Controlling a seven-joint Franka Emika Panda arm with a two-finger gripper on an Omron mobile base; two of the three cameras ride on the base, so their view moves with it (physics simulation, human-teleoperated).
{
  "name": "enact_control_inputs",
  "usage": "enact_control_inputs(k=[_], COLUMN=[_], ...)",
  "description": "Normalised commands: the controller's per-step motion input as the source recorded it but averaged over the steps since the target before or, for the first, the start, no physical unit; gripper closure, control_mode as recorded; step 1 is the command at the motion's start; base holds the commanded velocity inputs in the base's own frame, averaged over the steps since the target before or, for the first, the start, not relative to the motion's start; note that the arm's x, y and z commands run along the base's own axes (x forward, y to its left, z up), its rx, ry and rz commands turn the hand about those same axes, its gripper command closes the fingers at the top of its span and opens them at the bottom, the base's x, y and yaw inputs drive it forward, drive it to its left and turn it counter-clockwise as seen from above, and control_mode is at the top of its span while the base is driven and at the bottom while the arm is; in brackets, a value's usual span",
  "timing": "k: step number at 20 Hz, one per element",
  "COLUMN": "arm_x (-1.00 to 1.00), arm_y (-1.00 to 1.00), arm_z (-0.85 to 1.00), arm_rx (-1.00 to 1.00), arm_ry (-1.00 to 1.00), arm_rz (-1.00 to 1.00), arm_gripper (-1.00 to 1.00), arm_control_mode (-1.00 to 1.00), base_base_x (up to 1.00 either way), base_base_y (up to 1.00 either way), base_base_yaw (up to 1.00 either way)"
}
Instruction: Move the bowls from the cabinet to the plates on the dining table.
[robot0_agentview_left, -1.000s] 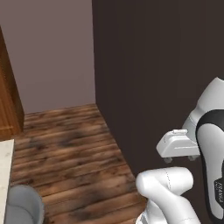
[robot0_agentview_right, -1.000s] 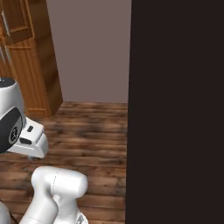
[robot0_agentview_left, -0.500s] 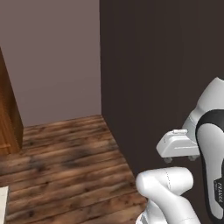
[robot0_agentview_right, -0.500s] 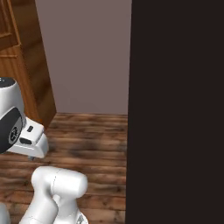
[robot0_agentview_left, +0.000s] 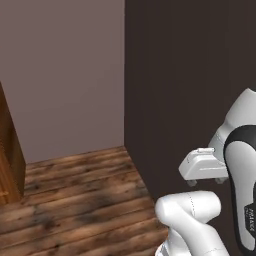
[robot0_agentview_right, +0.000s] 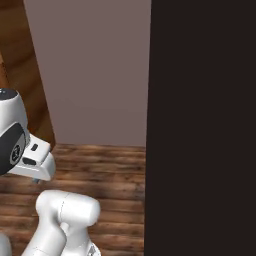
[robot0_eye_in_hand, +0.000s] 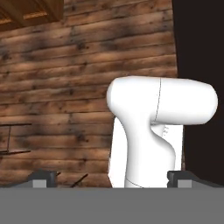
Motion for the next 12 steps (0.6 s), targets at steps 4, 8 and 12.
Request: enact_control_inputs(k=[4,8,12], arm_x=[0.00,0.00,0.00], arm_y=[0.00,0.00,0.00], arm_z=[0.00,0.00,0.00], arm_rx=[0.00,0.00,0.00], arm_ry=[0.00,0.00,0.00], arm_rz=[0.00,0.00,0.00], arm_gripper=[-1.00,-1.00,-1.00], arm_control_mode=[1.00,1.00,1.00], base_base_x=[1.00,1.00,0.85], base_base_y=[0.44,0.50,0.62], base_base_yaw=[-0.01,-0.03,-0.04])
